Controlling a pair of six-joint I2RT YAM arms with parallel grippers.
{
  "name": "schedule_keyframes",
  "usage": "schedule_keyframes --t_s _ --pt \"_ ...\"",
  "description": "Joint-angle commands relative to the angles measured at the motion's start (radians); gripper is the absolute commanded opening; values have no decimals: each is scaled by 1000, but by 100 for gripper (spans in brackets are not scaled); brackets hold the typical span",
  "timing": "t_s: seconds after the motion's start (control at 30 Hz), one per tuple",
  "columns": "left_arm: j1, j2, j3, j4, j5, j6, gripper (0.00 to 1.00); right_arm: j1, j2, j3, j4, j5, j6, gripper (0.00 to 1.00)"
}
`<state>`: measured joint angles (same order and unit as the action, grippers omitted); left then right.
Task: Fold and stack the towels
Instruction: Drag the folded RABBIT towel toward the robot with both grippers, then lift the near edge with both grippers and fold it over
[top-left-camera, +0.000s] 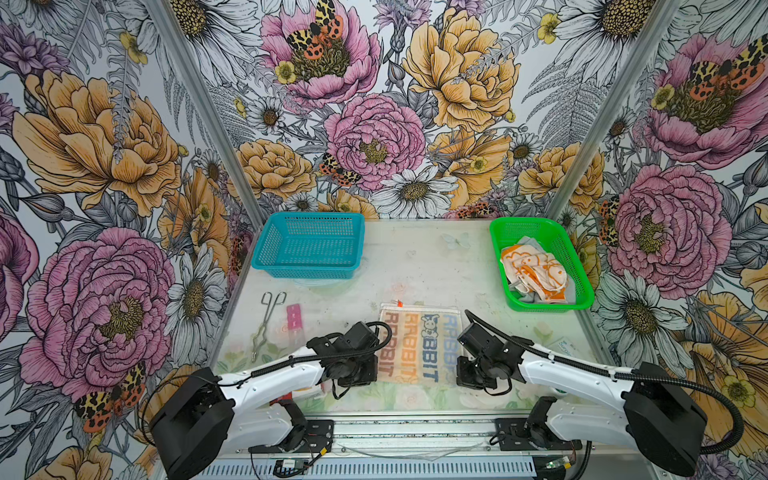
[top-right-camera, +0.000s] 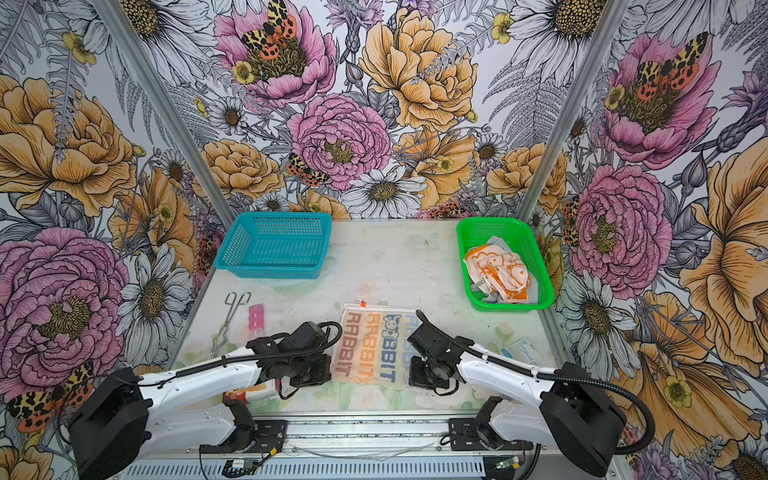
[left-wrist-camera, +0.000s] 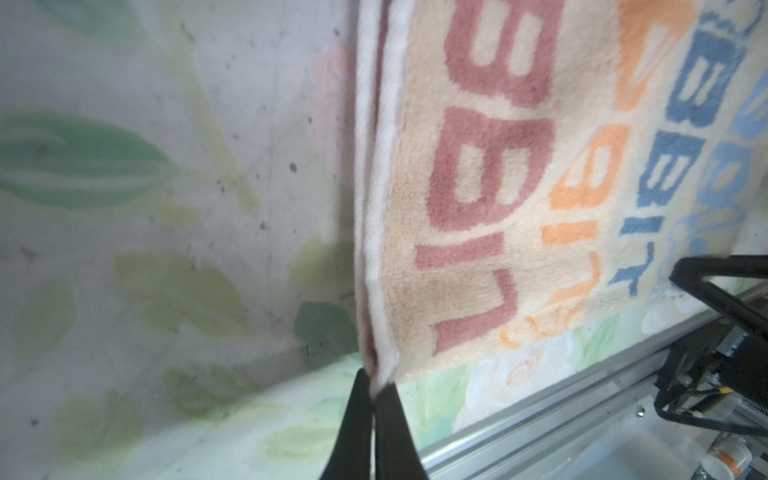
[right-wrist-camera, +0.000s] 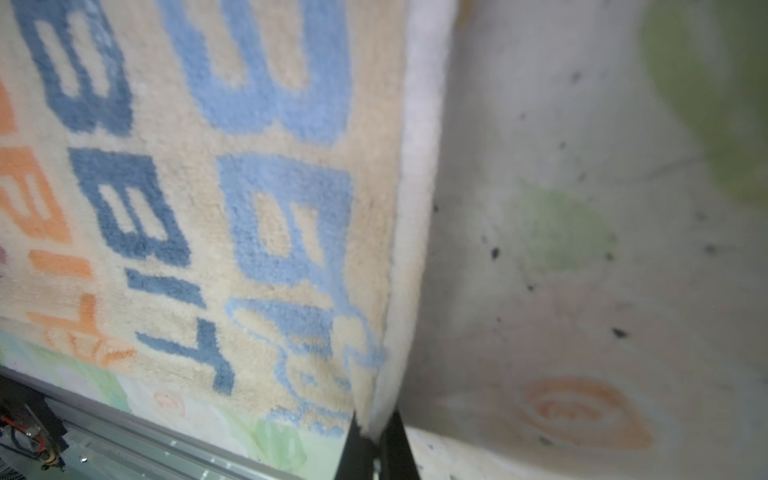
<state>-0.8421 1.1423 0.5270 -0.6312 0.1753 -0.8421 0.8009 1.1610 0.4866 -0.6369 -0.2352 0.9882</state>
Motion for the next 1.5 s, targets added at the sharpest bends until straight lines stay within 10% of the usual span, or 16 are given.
schedule_keyframes --t_s 0.0,0.37,0.57,1.47 --pt "-2 -31 -3 -102 17 -56 0 15 -36 -22 -128 -17 25 0" --pt "24 62 145 -114 23 21 0 3 -38 96 -161 2 -4 0" --pt "24 32 112 -114 20 10 0 13 -66 59 -167 15 3 49" --pt "-15 8 84 -107 5 -26 0 122 57 24 -56 77 91 29"
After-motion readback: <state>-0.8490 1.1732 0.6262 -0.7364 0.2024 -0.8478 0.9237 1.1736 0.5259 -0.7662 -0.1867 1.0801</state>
